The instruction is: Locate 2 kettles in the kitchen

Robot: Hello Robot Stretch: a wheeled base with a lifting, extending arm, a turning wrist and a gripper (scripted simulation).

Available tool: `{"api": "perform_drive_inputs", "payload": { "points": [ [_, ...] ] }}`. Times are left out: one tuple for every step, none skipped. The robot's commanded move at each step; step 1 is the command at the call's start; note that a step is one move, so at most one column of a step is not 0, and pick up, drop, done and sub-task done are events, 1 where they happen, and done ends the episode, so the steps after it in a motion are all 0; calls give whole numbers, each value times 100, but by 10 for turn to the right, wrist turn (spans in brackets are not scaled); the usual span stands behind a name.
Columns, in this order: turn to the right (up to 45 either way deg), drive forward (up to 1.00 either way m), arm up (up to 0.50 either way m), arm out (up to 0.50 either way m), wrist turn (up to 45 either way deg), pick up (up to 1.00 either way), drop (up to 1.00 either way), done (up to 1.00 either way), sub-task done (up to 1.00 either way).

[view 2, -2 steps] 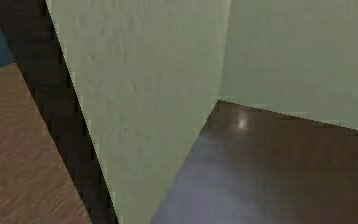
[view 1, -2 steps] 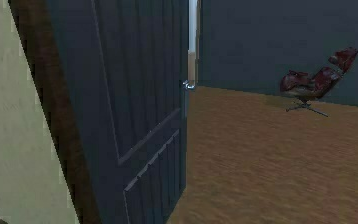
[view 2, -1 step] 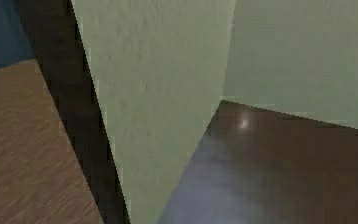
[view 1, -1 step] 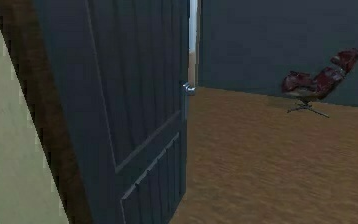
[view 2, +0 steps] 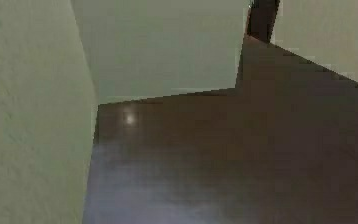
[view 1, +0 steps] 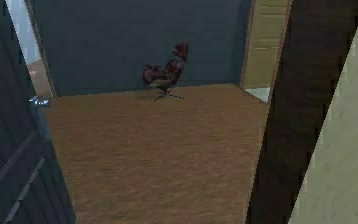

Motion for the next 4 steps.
{"api": "perform_drive_inputs", "payload": {
  "points": [
    [0,85,0,0,0,0,0,0,0],
    [210,0,0,0,0,0,0,0,0],
    [0,100,0,0,0,0,0,0,0],
    [0,100,0,0,0,0,0,0,0]
  ]
}}
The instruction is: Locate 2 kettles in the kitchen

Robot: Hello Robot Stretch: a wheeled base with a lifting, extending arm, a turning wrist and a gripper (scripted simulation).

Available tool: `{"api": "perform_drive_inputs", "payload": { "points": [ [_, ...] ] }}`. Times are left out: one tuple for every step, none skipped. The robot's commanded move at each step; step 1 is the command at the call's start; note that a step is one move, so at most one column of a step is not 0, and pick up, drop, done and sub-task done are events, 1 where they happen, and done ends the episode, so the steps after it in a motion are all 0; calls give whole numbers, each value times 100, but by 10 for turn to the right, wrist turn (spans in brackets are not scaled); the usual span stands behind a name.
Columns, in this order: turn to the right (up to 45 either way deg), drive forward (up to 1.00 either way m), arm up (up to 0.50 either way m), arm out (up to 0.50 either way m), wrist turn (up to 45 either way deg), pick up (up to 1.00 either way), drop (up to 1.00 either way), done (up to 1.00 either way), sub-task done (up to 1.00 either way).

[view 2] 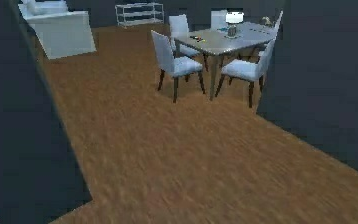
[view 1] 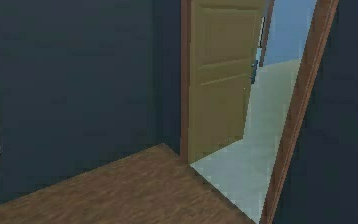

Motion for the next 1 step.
{"api": "perform_drive_inputs", "payload": {
  "points": [
    [30,0,0,0,0,0,0,0,0]
  ]
}}
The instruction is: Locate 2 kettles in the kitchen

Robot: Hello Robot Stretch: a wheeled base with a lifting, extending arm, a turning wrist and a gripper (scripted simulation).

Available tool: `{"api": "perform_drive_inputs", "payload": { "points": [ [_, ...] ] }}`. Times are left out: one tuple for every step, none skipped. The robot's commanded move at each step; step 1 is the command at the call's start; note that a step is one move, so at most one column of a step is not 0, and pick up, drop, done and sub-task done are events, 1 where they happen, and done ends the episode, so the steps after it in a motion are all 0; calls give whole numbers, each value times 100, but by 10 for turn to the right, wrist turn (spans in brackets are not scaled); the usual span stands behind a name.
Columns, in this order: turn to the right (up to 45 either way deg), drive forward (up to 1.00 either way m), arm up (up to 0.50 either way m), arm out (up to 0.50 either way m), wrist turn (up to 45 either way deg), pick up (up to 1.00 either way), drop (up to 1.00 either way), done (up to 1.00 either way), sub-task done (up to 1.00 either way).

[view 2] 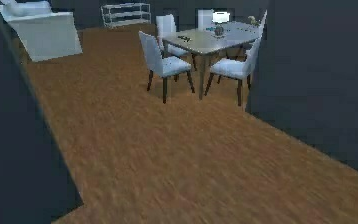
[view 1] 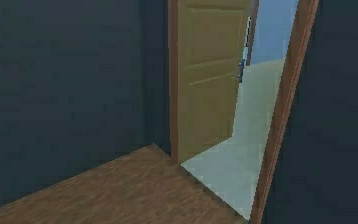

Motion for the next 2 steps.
{"api": "perform_drive_inputs", "payload": {
  "points": [
    [0,100,0,0,0,0,0,0,0],
    [90,0,0,0,0,0,0,0,0]
  ]
}}
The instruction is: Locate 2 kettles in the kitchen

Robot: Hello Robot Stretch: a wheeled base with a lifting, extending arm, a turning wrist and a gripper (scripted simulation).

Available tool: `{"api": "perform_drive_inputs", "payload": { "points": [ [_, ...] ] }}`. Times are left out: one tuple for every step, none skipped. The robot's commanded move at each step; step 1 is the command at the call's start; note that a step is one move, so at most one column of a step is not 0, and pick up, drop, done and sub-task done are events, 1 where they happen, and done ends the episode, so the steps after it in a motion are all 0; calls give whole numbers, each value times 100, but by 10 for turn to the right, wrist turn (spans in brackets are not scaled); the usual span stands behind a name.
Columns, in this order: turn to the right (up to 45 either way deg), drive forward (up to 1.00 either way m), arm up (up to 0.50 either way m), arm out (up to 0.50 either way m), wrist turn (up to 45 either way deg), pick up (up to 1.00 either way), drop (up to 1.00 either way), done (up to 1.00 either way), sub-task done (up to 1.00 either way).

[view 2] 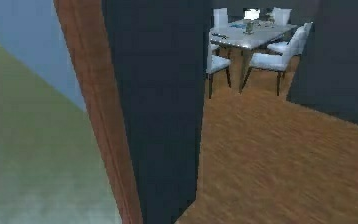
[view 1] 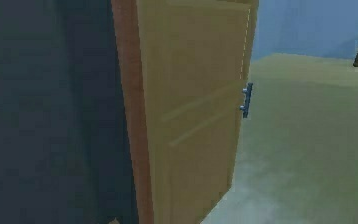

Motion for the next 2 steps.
{"api": "perform_drive_inputs", "payload": {
  "points": [
    [0,10,0,0,0,0,0,0,0],
    [360,0,0,0,0,0,0,0,0]
  ]
}}
